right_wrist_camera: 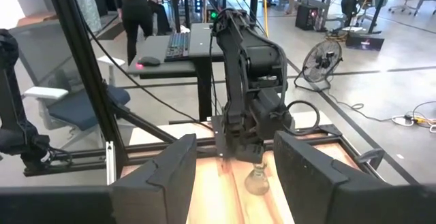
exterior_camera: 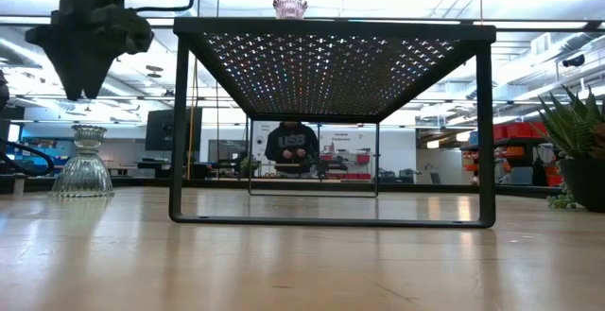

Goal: Pick & Place candle stick holders
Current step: Put the green candle holder on the shelf

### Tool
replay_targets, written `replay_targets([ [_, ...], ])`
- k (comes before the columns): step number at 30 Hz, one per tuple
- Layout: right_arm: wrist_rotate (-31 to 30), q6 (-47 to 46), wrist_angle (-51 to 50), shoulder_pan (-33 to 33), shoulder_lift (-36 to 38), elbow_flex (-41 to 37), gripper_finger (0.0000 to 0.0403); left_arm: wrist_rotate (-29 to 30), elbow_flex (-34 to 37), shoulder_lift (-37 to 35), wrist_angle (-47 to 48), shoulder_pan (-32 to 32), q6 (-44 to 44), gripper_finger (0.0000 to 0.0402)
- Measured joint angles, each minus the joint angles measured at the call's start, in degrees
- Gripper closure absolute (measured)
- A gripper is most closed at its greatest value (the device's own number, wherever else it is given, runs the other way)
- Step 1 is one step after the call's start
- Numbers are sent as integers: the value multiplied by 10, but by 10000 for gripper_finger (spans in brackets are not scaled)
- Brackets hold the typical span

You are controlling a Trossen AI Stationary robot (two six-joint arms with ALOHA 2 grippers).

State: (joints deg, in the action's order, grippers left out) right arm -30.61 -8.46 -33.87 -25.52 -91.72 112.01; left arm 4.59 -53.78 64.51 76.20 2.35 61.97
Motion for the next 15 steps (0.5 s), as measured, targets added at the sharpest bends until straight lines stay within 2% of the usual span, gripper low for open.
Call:
replay_targets([
  [9, 0, -1, -5, 0, 0, 0, 206, 13, 0, 0, 3, 1, -1, 220],
  [15, 2, -1, -5, 0, 0, 0, 206, 12, 0, 0, 3, 1, 1, 175],
])
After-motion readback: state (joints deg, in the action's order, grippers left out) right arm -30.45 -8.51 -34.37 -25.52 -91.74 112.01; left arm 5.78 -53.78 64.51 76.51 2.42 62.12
